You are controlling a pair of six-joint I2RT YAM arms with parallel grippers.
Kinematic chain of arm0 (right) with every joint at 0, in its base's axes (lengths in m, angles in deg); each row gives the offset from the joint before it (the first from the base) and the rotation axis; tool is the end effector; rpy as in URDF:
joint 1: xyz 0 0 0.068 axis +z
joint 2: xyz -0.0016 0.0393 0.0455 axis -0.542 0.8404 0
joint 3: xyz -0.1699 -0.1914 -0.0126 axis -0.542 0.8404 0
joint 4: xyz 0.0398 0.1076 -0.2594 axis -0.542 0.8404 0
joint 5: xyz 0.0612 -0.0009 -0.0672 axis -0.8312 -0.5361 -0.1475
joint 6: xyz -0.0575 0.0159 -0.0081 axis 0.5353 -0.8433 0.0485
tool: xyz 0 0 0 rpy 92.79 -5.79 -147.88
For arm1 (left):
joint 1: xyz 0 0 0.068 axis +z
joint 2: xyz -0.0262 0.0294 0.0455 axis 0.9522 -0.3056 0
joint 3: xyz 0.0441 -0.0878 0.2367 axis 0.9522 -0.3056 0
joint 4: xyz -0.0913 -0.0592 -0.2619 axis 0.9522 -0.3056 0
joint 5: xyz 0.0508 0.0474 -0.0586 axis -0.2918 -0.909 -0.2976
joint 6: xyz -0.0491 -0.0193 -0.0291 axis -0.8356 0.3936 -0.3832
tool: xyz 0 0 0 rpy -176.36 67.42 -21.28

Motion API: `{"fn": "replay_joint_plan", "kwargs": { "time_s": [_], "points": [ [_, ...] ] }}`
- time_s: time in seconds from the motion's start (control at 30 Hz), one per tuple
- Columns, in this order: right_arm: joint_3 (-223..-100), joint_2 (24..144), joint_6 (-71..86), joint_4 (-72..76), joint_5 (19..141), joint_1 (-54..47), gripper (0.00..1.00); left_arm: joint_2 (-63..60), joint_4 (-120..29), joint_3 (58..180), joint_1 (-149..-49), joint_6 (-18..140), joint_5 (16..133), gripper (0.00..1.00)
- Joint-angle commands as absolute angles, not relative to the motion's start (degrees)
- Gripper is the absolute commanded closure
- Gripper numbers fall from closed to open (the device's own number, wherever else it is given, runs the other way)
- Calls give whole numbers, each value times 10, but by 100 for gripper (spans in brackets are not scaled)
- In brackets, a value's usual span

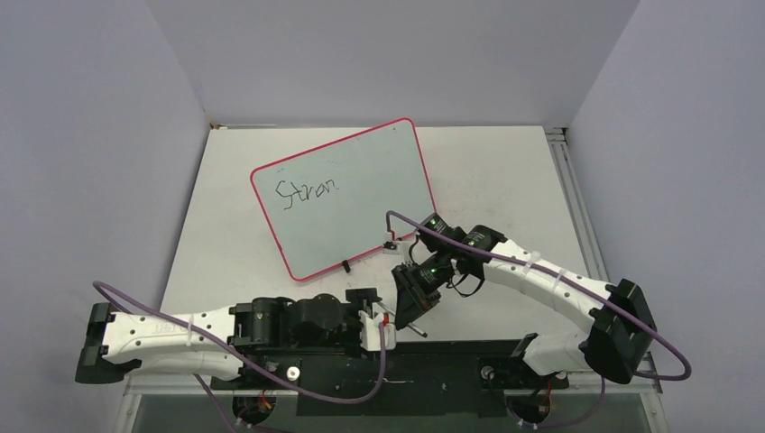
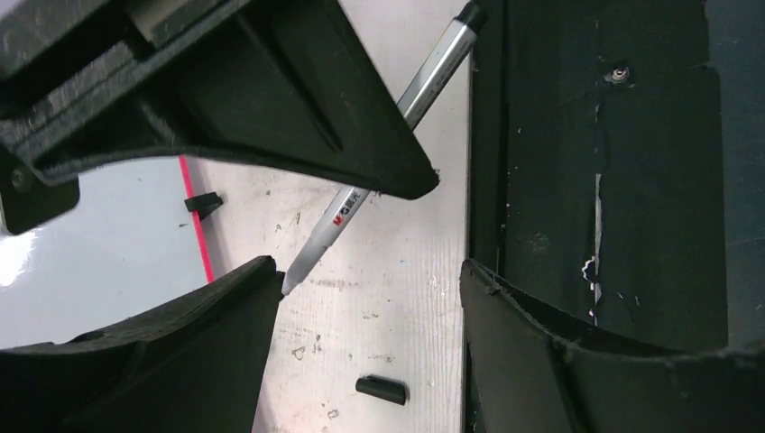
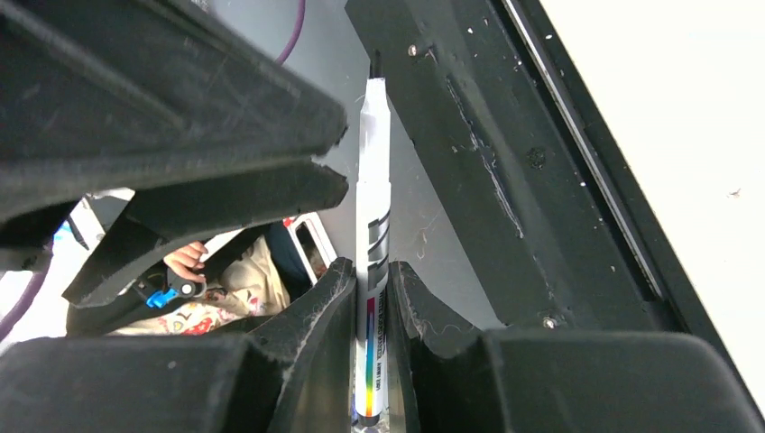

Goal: Write a sentence on the whiteboard

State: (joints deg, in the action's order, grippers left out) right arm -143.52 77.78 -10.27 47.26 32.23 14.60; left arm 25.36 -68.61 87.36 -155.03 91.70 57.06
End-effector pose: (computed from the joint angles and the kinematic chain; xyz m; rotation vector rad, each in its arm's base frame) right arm 0.1590 0.2271 0.2401 0.8188 -2.4419 -1.4357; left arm 0.0363 -0.2302 0.2643 1.5668 1.4036 -0.5152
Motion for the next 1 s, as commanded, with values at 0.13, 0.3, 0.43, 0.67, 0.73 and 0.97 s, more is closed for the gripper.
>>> {"fn": "replay_joint_plan", "kwargs": {
  "time_s": [0.13,0.3,0.43,0.67,0.73,0.97],
  "points": [
    [-1468,811,-105,463,296,167,95,229,-640,871,-1585,924,552,35],
    [-1475,818,-107,460,290,174,95,210,-638,874,-1590,921,551,43],
    [-1476,818,-106,463,287,182,95,204,-636,878,-1595,919,542,58],
    [-1486,811,-111,463,279,188,95,194,-638,880,-1602,914,534,64],
    [-1486,808,-112,463,279,189,95,194,-637,880,-1603,912,531,69],
    [-1489,787,-124,459,317,185,82,197,-645,884,-1603,884,517,100]
  ]
}}
